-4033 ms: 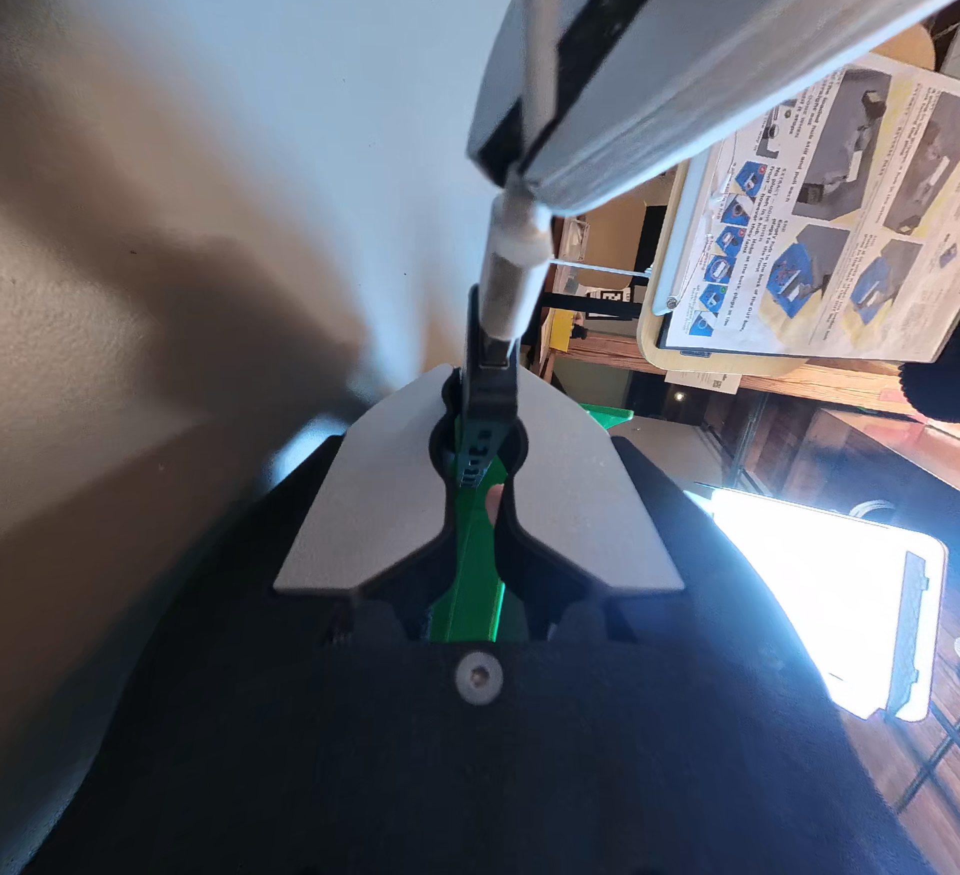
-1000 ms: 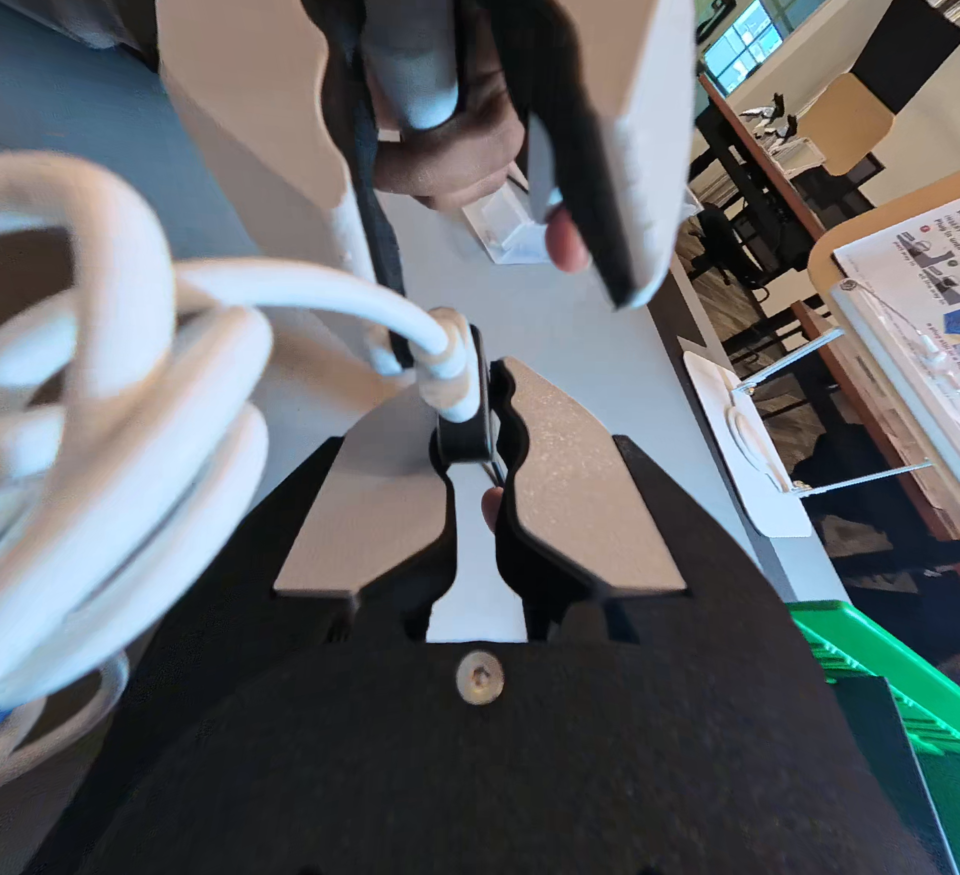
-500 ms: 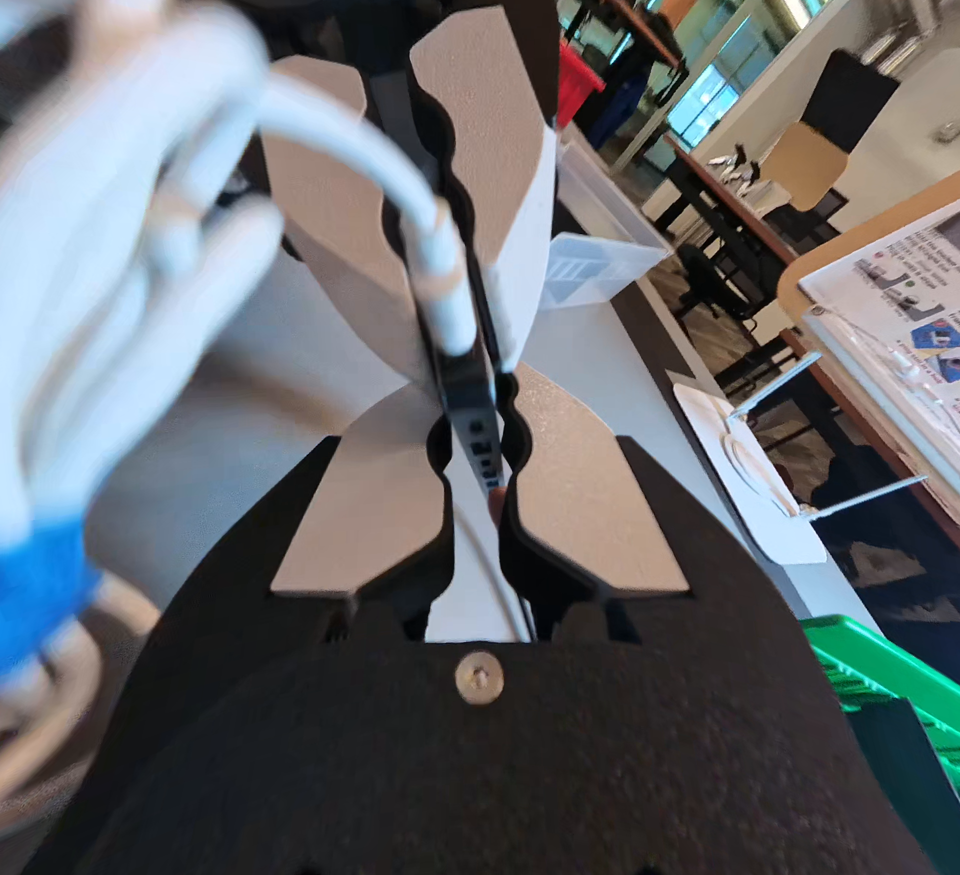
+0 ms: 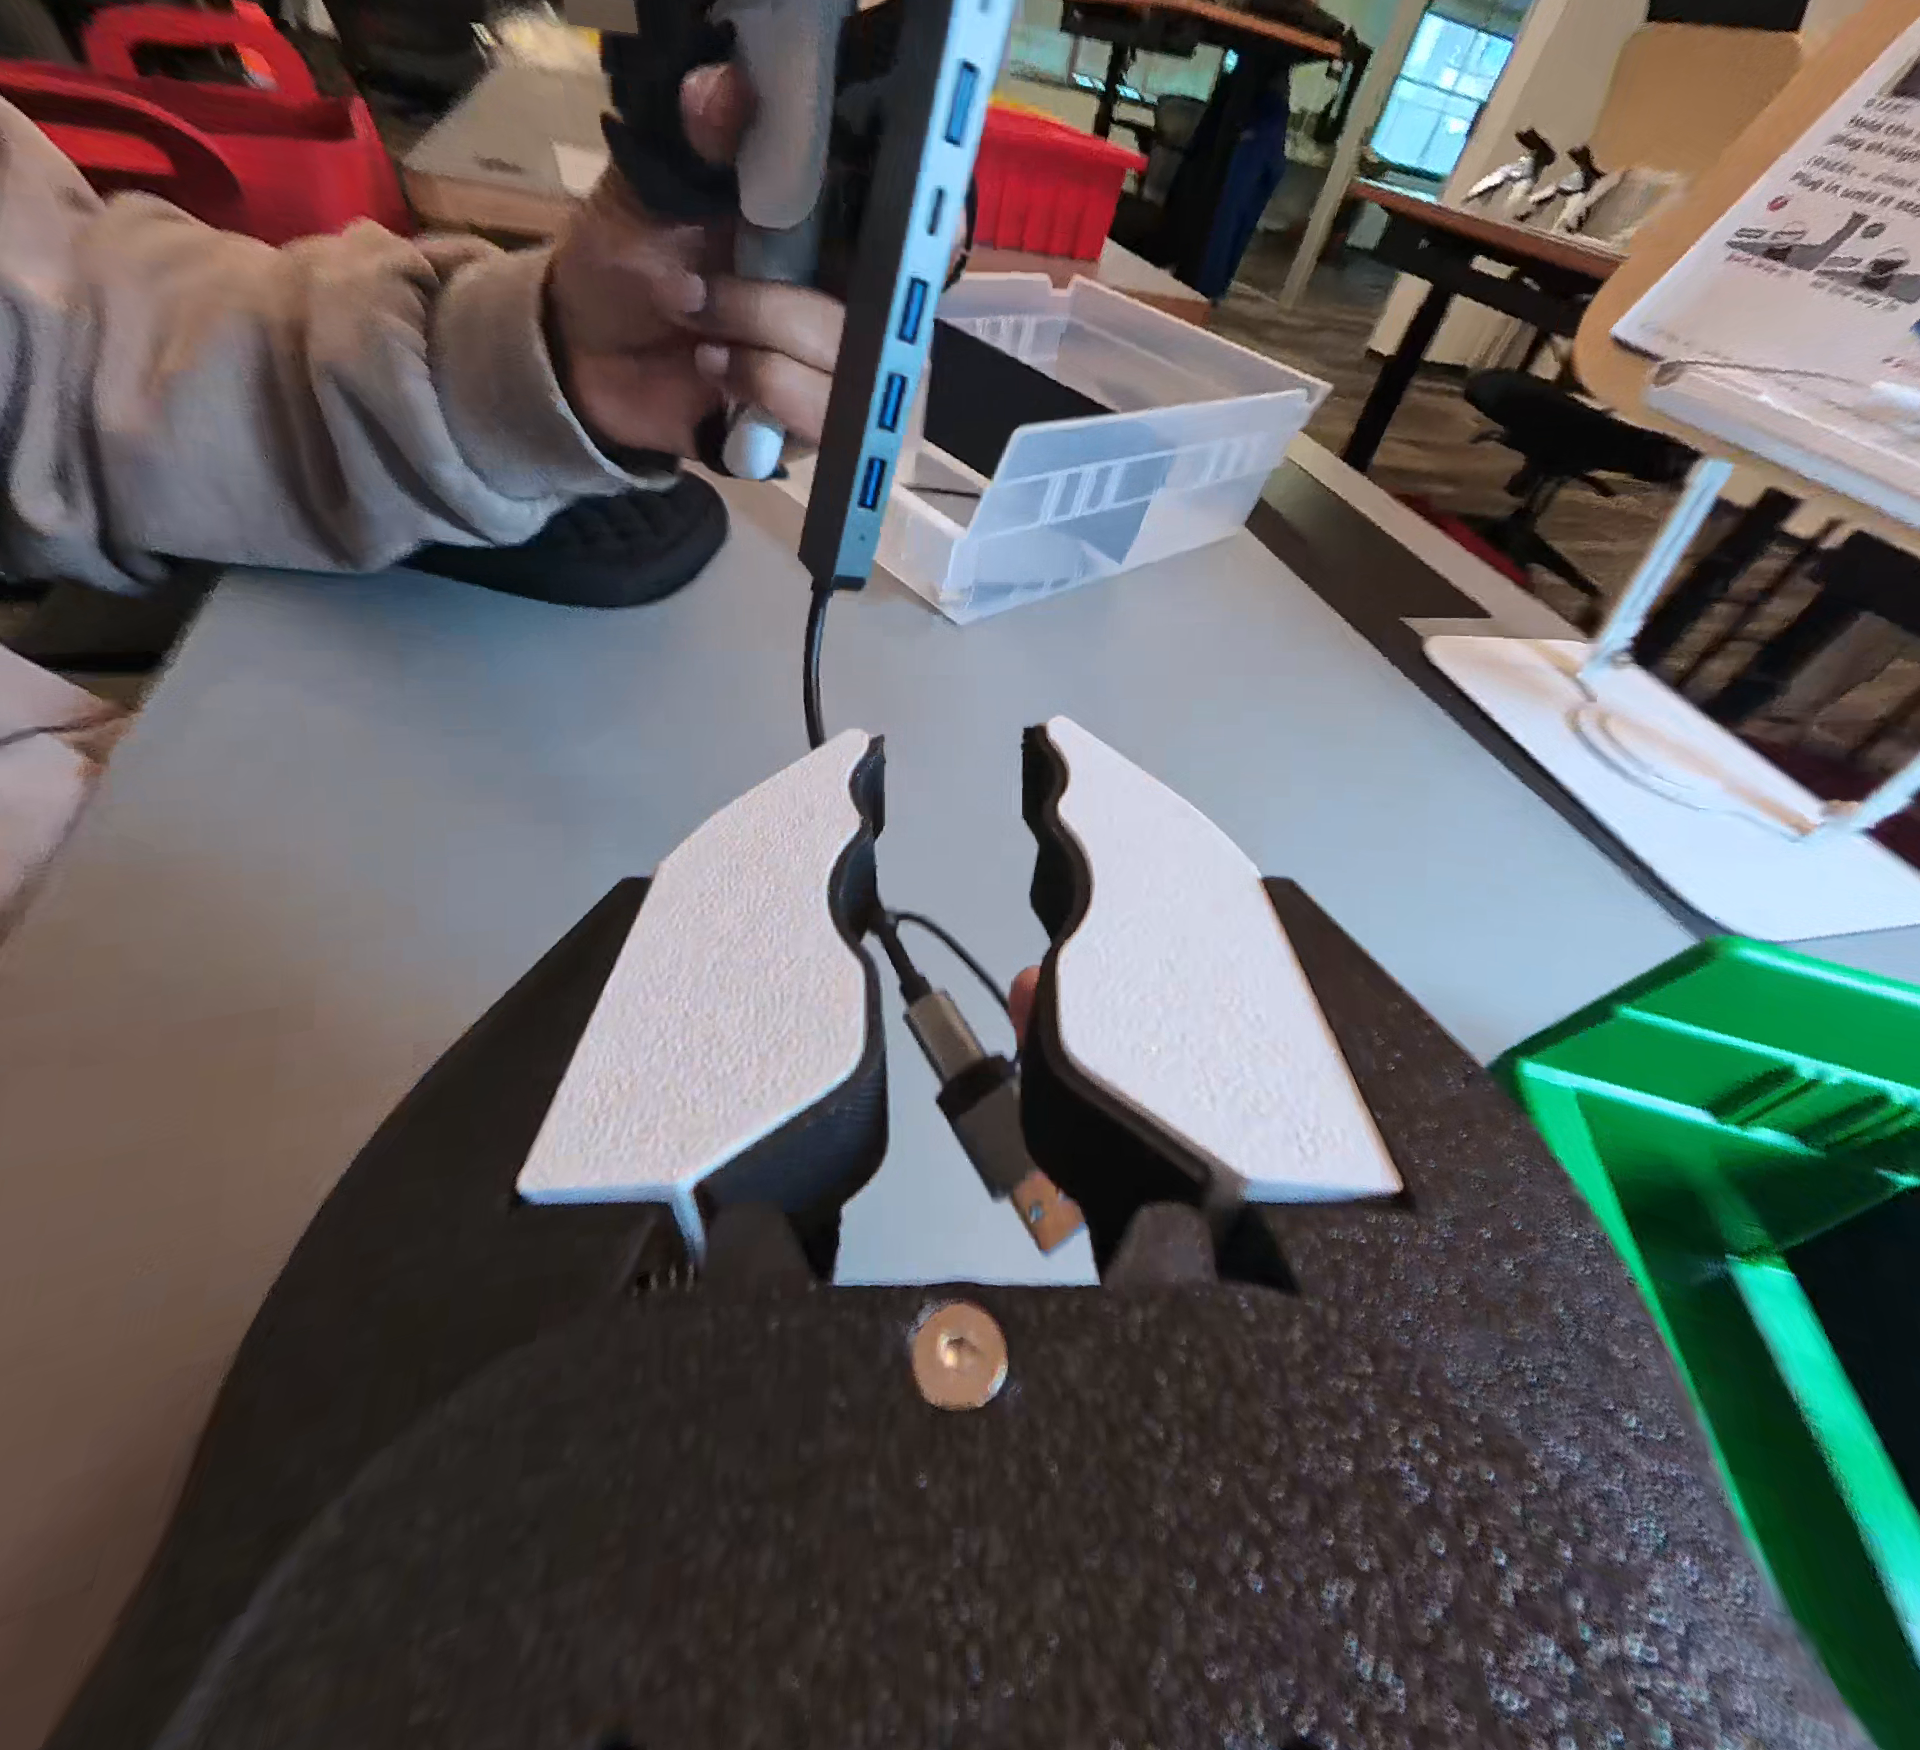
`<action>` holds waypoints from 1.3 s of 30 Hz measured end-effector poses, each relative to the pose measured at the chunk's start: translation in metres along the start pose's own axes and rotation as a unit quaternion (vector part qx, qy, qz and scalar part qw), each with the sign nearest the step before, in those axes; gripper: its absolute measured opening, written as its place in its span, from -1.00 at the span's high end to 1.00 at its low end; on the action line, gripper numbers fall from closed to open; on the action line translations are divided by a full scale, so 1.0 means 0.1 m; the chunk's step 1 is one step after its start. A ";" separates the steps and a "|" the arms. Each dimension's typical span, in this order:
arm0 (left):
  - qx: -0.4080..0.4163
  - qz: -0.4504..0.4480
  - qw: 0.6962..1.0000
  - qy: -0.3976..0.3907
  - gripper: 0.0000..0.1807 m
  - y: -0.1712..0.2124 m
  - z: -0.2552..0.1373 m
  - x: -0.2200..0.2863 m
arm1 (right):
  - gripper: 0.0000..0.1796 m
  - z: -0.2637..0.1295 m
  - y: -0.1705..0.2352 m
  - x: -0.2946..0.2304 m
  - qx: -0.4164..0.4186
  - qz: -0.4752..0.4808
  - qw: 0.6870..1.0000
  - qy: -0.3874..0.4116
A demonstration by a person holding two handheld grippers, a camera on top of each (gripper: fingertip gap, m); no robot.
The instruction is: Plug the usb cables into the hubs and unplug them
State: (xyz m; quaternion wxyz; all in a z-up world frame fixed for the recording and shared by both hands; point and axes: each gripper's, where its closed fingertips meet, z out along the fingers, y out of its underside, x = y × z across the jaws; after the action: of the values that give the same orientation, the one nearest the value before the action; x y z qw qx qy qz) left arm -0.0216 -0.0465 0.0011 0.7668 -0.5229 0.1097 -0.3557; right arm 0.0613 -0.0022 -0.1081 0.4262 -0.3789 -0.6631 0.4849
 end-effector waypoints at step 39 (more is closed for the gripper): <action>-0.267 -0.182 0.939 0.119 0.64 1.29 0.15 0.47 | 0.66 0.08 -0.14 -0.60 0.024 0.168 0.943 -0.286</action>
State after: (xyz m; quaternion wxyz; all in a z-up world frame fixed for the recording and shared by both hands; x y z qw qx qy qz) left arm 0.0761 -0.0407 -0.0965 0.5025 -0.6733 0.1940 -0.5065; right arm 0.0733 -0.0632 -0.1081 0.1398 -0.3196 -0.6717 0.6536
